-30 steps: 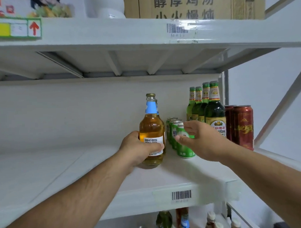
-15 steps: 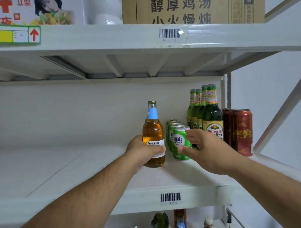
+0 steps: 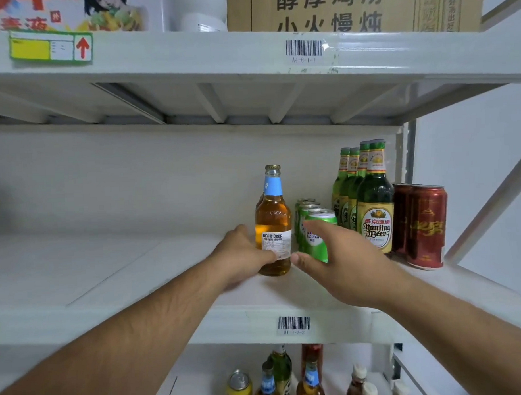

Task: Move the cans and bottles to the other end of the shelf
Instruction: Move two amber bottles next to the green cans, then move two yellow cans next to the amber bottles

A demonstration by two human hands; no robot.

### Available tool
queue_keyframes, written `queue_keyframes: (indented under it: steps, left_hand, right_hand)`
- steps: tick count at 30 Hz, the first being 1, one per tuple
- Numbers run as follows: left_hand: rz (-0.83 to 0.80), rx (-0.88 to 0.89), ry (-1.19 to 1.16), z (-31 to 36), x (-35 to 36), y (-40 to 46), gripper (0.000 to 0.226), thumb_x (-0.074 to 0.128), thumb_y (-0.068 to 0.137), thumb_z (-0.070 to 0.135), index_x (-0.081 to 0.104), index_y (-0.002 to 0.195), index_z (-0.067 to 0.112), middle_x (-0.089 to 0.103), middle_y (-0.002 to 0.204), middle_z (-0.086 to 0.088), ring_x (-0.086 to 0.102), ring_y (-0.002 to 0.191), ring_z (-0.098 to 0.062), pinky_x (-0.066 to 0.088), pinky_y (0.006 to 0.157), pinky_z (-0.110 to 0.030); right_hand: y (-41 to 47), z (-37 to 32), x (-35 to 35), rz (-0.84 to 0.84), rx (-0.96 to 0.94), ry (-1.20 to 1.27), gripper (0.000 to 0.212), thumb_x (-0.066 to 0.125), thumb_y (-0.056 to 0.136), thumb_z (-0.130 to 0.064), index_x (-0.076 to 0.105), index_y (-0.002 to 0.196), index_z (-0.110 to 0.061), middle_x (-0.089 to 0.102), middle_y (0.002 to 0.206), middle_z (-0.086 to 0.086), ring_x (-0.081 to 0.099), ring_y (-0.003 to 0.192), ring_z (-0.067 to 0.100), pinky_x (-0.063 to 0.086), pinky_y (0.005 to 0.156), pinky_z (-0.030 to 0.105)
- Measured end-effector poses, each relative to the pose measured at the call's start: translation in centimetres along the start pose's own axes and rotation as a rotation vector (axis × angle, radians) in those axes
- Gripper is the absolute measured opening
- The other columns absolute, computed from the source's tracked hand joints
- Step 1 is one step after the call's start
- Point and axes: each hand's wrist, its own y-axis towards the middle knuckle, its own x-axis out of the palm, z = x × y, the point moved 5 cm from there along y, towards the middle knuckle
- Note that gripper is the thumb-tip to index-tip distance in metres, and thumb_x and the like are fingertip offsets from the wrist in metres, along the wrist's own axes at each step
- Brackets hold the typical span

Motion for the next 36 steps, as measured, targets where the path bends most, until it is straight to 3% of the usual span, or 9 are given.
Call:
queue_keyframes:
  steps: [2, 5, 9, 17, 21, 25, 29, 36]
  left_hand:
    - [0.068, -0.003, 0.164, -0.3, -1.6, -1.5, 0.088, 0.075, 0.087, 0.041, 0.03, 0.16, 0.018, 0.036, 0.164, -0.003, 0.045, 0.142, -0.023, 0.042, 0.105, -0.031]
    - [0.127, -0.009, 0.369, -1.7, -4.2, -4.1, 0.085, 0.062, 0.094, 0.048, 0.022, 0.163, 0.021, 0.026, 0.169, 0.0, 0.035, 0.15, -0.022, 0.038, 0.115, -0.035]
    - [0.198, -0.101, 0.559, -5.1, -8.5, -8.0, 0.087, 0.057, 0.096, 0.052, 0.014, 0.165, 0.021, 0.02, 0.172, 0.002, 0.025, 0.155, -0.02, 0.031, 0.122, -0.037]
    - [0.386, -0.356, 0.674, -11.8, -20.1, -17.0, 0.086, 0.056, 0.097, 0.054, 0.015, 0.165, 0.022, 0.022, 0.171, 0.001, 0.027, 0.155, -0.023, 0.032, 0.122, -0.038]
    - [0.467, -0.447, 0.676, -14.5, -25.6, -21.0, 0.084, 0.056, 0.097, 0.053, 0.018, 0.165, 0.022, 0.026, 0.17, 0.0, 0.029, 0.154, -0.026, 0.035, 0.12, -0.038]
    - [0.504, -0.501, 0.668, -17.4, -30.8, -24.3, 0.076, 0.058, 0.093, 0.054, 0.034, 0.159, 0.025, 0.043, 0.16, 0.002, 0.048, 0.139, -0.025, 0.046, 0.111, -0.041]
    - [0.513, -0.529, 0.683, -19.7, -35.6, -26.9, 0.068, 0.056, 0.098, 0.048, 0.036, 0.157, 0.021, 0.042, 0.159, -0.002, 0.045, 0.142, -0.026, 0.043, 0.11, -0.036]
    - [0.512, -0.545, 0.66, -24.5, -42.5, -28.8, 0.074, 0.053, 0.099, 0.05, 0.026, 0.161, 0.021, 0.035, 0.163, -0.002, 0.039, 0.147, -0.025, 0.042, 0.112, -0.038]
  right_hand:
    - [-0.2, -1.5, 0.7, -0.031, -0.072, 0.028, 0.05, 0.058, 0.096, -0.052, 0.049, 0.139, -0.029, 0.062, 0.13, -0.009, 0.058, 0.116, 0.011, 0.045, 0.085, 0.022]
    - [0.3, -3.6, 2.9, -0.098, -0.129, 0.049, 0.051, 0.055, 0.096, -0.055, 0.05, 0.136, -0.024, 0.065, 0.126, 0.0, 0.061, 0.104, 0.014, 0.052, 0.091, 0.034]
    - [1.2, -8.3, 6.2, -0.188, -0.263, 0.127, 0.074, 0.047, 0.098, -0.059, 0.028, 0.159, -0.021, 0.036, 0.161, -0.002, 0.036, 0.145, 0.014, 0.029, 0.112, 0.023]
    - [3.0, -21.2, 11.7, -0.336, -0.475, 0.21, 0.081, 0.044, 0.098, -0.062, 0.019, 0.161, -0.017, 0.022, 0.167, -0.004, 0.018, 0.153, 0.016, 0.019, 0.122, 0.029]
    - [3.4, -27.8, 13.2, -0.384, -0.539, 0.172, 0.076, 0.044, 0.099, -0.059, 0.026, 0.158, -0.015, 0.032, 0.163, 0.001, 0.028, 0.149, 0.021, 0.028, 0.119, 0.035]
    - [4.3, -34.1, 15.2, -0.424, -0.556, 0.141, 0.072, 0.045, 0.098, -0.061, 0.034, 0.153, -0.017, 0.04, 0.157, 0.003, 0.038, 0.142, 0.024, 0.036, 0.114, 0.041]
    - [5.3, -40.2, 17.0, -0.435, -0.546, 0.121, 0.072, 0.046, 0.097, -0.061, 0.033, 0.154, -0.018, 0.04, 0.157, 0.002, 0.04, 0.141, 0.025, 0.038, 0.113, 0.04]
    - [6.9, -48.6, 19.8, -0.429, -0.505, 0.099, 0.076, 0.046, 0.097, -0.062, 0.03, 0.155, -0.016, 0.04, 0.157, 0.005, 0.042, 0.14, 0.027, 0.04, 0.111, 0.041]
